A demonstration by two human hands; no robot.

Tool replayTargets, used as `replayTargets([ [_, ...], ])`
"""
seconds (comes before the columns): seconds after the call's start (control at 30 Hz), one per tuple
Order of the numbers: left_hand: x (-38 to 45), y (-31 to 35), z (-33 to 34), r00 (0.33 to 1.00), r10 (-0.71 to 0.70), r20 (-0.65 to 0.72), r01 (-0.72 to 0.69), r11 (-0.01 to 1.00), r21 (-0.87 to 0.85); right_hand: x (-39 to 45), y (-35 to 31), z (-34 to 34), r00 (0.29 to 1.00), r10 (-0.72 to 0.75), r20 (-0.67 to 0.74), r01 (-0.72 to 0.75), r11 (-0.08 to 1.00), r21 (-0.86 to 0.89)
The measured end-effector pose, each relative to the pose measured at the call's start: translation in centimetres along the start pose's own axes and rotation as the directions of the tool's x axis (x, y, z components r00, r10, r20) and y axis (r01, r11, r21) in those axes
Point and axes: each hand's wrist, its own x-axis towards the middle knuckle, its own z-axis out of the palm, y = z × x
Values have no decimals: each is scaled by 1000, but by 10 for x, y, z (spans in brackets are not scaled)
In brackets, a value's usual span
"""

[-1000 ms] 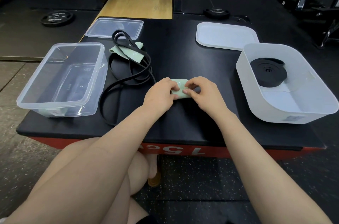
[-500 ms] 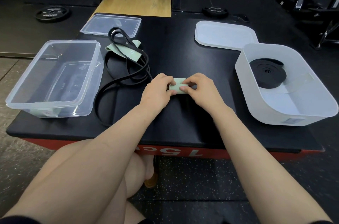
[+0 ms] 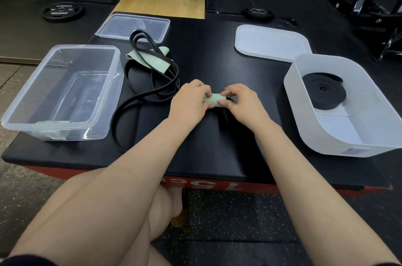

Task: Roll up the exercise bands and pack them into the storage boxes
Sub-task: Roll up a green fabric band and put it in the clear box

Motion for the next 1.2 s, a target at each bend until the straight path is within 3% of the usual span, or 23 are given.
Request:
replayTargets([
  [0.23, 6, 1, -3, 988, -31, 152, 53, 988, -146, 7, -1, -5, 987, 72, 142, -76, 997, 24],
  [0.6, -5, 5, -5, 999, -8, 45, 20, 962, -271, -12, -9, -10, 998, 54, 45, -61, 980, 190],
  [0.8, -16, 9, -26, 1000, -3, 8, 5, 936, -351, -25, -28, -25, 999, 2, 34, -6, 992, 124],
  [1.07, -28, -12, -118, 997, 72, 17, -70, 992, -101, -23, -103, -25, 989, -147, 27, 141, 979, 148],
  [1.2, -48, -47, -164, 999, 36, -14, -38, 996, -86, -19, -153, -3, 969, -242, 52, 233, 963, 136],
])
